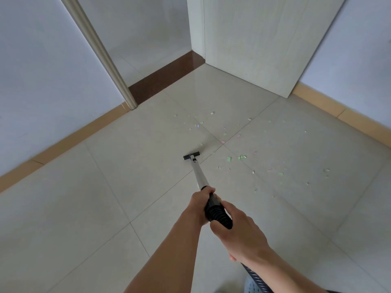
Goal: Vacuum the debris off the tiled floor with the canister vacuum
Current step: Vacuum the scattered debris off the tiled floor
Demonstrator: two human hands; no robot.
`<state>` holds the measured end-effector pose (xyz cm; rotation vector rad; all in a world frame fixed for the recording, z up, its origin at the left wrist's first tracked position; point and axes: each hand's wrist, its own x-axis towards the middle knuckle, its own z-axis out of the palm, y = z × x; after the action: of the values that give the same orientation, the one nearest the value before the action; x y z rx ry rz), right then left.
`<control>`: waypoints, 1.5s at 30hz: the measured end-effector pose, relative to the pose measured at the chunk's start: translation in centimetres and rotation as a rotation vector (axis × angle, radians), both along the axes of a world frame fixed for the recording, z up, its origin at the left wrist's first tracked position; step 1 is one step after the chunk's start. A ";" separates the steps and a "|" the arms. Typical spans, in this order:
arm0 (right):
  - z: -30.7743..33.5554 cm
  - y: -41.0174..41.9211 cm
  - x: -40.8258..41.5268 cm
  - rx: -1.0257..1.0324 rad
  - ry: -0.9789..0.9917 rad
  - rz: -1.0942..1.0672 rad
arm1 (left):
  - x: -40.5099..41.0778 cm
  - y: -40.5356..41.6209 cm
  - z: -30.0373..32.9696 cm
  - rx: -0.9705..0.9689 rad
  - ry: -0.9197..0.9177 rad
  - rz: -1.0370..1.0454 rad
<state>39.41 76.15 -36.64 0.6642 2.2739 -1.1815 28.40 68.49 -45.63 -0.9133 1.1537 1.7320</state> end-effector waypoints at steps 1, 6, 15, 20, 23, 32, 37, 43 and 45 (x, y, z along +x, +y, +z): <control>0.1 0.4 -0.7 -0.017 0.003 -0.008 | -0.8 0.3 0.3 -0.001 0.008 0.004; 0.5 2.8 -5.7 -0.218 0.020 -0.093 | -6.6 2.1 1.1 -0.021 0.079 0.021; 0.2 6.3 -15.6 -0.488 0.079 -0.125 | -19.5 4.3 0.8 -0.022 0.193 0.095; -1.7 5.2 -22.5 -0.375 0.120 -0.139 | -26.3 4.2 -0.9 -0.007 0.168 0.122; -2.7 5.0 -26.8 -0.276 0.096 -0.106 | -30.0 4.1 -1.9 0.045 0.126 0.166; -4.2 5.2 -34.1 -0.147 0.032 -0.043 | -36.3 4.4 -4.2 0.092 0.021 0.218; -4.0 6.1 -35.2 -0.117 0.014 -0.046 | -37.1 5.4 -4.3 0.122 -0.036 0.249; -3.4 7.7 -34.1 -0.037 -0.006 -0.030 | -35.7 7.4 -3.7 0.142 -0.051 0.256; -3.1 8.3 -33.1 -0.029 -0.014 -0.038 | -34.8 8.1 -3.6 0.141 -0.050 0.239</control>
<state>6.31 84.48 -39.76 0.7052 2.2375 -1.2208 -6.37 76.62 -49.21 -1.0340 0.9060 1.9425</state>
